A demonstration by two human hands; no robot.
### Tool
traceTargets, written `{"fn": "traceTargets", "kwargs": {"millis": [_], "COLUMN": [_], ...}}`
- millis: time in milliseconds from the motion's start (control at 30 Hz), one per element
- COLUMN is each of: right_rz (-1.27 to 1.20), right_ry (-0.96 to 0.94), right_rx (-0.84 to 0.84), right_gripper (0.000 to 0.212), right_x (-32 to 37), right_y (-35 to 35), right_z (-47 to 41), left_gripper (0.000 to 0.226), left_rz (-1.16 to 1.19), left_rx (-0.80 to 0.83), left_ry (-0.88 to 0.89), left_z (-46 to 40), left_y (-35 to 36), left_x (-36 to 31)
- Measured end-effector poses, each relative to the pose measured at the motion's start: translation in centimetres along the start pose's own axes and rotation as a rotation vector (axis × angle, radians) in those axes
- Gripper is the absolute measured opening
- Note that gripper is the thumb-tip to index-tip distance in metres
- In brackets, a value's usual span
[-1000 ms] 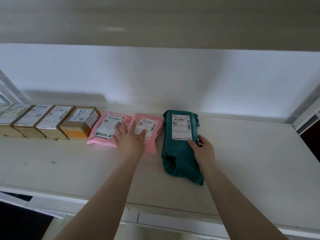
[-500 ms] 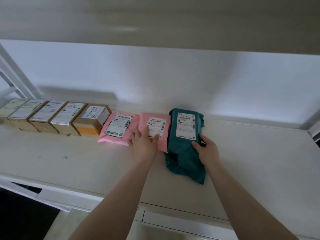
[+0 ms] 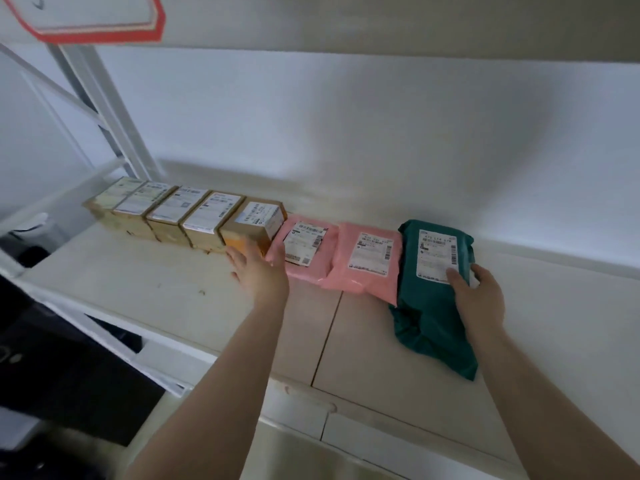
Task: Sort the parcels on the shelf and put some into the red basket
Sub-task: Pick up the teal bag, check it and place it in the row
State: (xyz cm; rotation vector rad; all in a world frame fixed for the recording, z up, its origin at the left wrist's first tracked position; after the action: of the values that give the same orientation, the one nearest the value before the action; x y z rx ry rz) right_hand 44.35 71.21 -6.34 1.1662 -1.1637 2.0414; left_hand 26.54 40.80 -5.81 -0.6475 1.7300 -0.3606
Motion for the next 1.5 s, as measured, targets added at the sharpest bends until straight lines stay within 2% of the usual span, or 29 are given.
{"fn": "traceTargets", "kwargs": {"millis": [100, 200, 267, 367, 467, 567, 667, 733, 867, 1067, 1133, 1233, 1300, 1367, 1500], "right_rz": [-0.099, -0.051, -0.086, -0.096, -0.113, -0.049, 0.02, 0.037, 0.006, 0.023, -0.002, 0.009, 0.033, 0.038, 0.046], "right_ry": [-0.093, -0.239, -0.238, -0.135, -0.035, -0.058, -0.111, -0.118, -0.101, -0.107, -0.129, -0.14, -0.138, -0.122, -0.107], "right_rx": [-0.064, 0.076, 0.242, 0.375, 0.408, 0.362, 0.319, 0.261, 0.163, 0.056, 0.022, 0.012, 0.014, 0.014, 0.005], "right_gripper": [0.053, 0.038, 0.029, 0.025, 0.05, 0.057, 0.075, 0.079, 0.072, 0.071, 0.071, 0.075, 0.076, 0.074, 0.068], "right_x": [3.4, 7.6, 9.8, 11.9, 12.5, 13.1, 13.5, 13.8, 13.8, 13.8, 13.9, 14.3, 14.4, 14.5, 14.3], "right_y": [2.5, 8.4, 13.4, 20.9, 26.9, 31.2, 32.5, 33.2, 33.8, 34.3, 34.3, 34.5, 34.7, 34.9, 35.4], "right_z": [3.3, 6.8, 9.2, 12.2, 13.9, 14.9, 15.3, 15.7, 16.2, 16.0, 16.1, 16.1, 16.0, 15.8, 15.3], "left_gripper": [0.089, 0.096, 0.096, 0.093, 0.095, 0.101, 0.099, 0.092, 0.076, 0.075, 0.072, 0.069, 0.074, 0.083, 0.082], "left_rz": [0.066, 0.042, 0.012, -0.057, -0.14, -0.268, -0.349, -0.321, -0.22, -0.208, -0.184, -0.183, -0.296, -0.414, -0.457], "left_rx": [-0.069, -0.043, -0.003, 0.077, 0.154, 0.309, 0.424, 0.436, 0.345, 0.291, 0.195, 0.051, 0.093, 0.21, 0.384], "left_ry": [-0.204, -0.228, -0.195, -0.136, 0.002, 0.158, 0.277, 0.342, 0.409, 0.425, 0.44, 0.269, 0.112, 0.042, 0.097], "left_z": [-3.4, -7.0, -9.6, -13.3, -16.9, -20.5, -21.9, -22.7, -23.2, -23.1, -24.1, -28.6, -32.0, -34.2, -35.7], "left_y": [-2.5, -4.1, -5.3, -7.8, -10.1, -11.3, -11.0, -10.6, -9.9, -10.5, -11.9, -14.8, -16.3, -17.1, -16.5], "left_x": [2.3, 4.0, 5.5, 8.3, 11.1, 13.7, 15.0, 15.4, 15.7, 15.6, 15.7, 17.6, 19.6, 21.2, 22.9]}}
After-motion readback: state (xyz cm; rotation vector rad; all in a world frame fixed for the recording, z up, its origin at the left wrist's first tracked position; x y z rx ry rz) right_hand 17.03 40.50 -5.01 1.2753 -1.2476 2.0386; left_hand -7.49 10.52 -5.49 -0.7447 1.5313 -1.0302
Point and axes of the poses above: each hand's wrist, its own z-axis away from the middle knuckle, its own y-axis out of the palm, x = y × z, the point moved 4 cm from there along -z, towards the middle knuckle, and after that the axes turned 12 degrees about y, right-handed, at the moved point
